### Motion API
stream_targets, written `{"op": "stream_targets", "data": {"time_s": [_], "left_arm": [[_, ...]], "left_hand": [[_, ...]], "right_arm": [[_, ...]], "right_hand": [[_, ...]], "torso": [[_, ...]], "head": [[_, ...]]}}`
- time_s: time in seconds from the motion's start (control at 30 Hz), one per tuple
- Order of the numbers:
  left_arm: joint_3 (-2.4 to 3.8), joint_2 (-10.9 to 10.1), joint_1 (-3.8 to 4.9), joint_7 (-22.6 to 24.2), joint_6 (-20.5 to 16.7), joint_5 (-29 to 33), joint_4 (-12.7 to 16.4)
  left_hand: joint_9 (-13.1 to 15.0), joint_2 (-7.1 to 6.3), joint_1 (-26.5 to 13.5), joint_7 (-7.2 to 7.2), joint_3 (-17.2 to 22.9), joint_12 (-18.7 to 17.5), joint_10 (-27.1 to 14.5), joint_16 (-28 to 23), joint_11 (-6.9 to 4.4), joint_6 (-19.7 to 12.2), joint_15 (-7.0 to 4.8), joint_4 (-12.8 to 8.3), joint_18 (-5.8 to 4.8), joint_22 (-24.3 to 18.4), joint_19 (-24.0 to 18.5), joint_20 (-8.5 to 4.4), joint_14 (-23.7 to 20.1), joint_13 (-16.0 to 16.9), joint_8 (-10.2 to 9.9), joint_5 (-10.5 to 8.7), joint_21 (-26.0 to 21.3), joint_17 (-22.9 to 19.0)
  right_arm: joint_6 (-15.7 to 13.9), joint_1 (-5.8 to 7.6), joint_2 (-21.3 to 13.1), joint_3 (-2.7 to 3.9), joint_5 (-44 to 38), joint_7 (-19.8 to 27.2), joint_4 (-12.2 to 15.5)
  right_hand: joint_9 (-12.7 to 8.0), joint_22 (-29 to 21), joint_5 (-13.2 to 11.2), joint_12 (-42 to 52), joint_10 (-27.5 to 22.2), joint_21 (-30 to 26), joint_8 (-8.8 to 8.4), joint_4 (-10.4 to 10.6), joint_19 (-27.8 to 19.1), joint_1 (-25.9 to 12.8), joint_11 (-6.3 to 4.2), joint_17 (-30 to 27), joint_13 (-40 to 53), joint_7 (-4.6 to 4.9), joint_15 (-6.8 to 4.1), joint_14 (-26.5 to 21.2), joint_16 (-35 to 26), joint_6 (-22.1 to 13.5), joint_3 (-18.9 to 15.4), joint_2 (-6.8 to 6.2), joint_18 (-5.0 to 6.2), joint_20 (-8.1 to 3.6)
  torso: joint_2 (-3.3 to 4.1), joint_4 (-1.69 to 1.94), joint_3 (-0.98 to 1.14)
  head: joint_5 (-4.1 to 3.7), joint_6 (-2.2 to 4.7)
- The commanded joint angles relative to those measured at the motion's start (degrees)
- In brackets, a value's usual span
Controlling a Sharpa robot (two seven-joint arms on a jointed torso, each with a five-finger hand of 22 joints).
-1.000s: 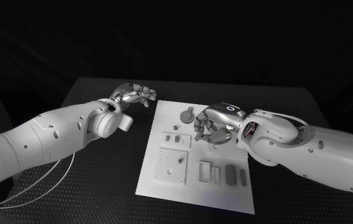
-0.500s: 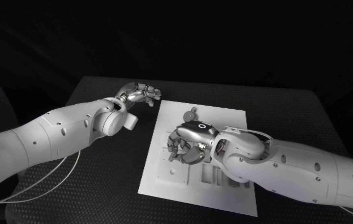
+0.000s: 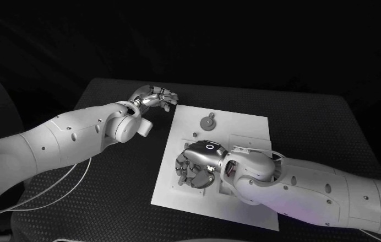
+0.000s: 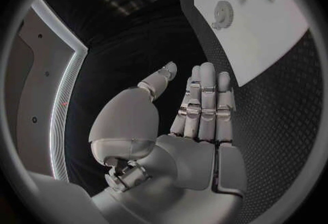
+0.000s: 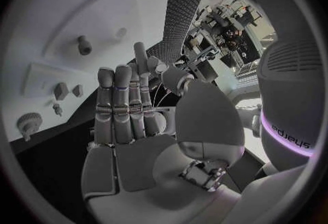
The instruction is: Assemble the parts on the task board
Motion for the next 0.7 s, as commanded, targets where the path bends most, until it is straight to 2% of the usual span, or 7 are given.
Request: {"op": "stream_targets", "data": {"time_s": [0.03,0.33,0.7], "left_arm": [[0.03,0.08,0.05,0.47,0.73,0.32,0.17],[0.03,0.0,0.04,0.43,0.78,0.32,0.15],[0.03,-0.1,0.04,0.43,0.81,0.32,0.16]], "left_hand": [[-0.06,-0.44,0.03,-0.1,0.0,0.11,-0.23,-0.28,-0.01,-0.43,0.06,0.29,0.21,0.06,0.43,-1.08,0.19,0.06,0.37,-0.19,-0.4,0.08],[-0.07,-0.44,0.02,-0.1,0.0,0.12,-0.24,-0.3,0.0,-0.46,0.07,0.31,0.21,0.08,0.43,-1.07,0.18,0.06,0.39,-0.19,-0.42,0.1],[-0.08,-0.43,0.0,-0.08,-0.02,0.12,-0.26,-0.32,0.01,-0.49,0.08,0.34,0.2,0.1,0.43,-1.06,0.18,0.06,0.41,-0.19,-0.46,0.13]], "right_arm": [[1.66,-0.18,0.16,-0.1,-3.3,-0.02,-0.49],[2.38,-0.38,0.34,-0.43,-5.44,-0.9,-1.25],[1.73,-0.38,-0.18,-0.45,-6.1,-1.36,-1.39]], "right_hand": [[0.08,0.04,0.12,0.07,0.15,0.16,0.19,-0.3,0.12,0.4,0.01,0.08,3.46,0.08,-0.3,0.16,0.04,0.05,0.03,0.89,1.82,-0.38],[0.19,0.07,0.12,0.08,0.21,0.21,0.21,-0.49,0.15,0.39,-0.01,0.15,3.57,0.06,-0.31,0.22,0.03,0.1,0.07,0.85,1.82,-0.39],[0.27,0.08,0.12,0.07,0.24,0.24,0.21,-0.58,0.19,0.36,-0.02,0.2,3.65,0.05,-0.32,0.27,0.01,0.13,0.13,0.86,1.82,-0.39]], "torso": [[0.01,-0.02,0.03],[-0.01,-0.02,0.06],[0.01,-0.07,0.05]], "head": [[0.12,-0.15],[0.28,-0.39],[0.22,-0.33]]}}
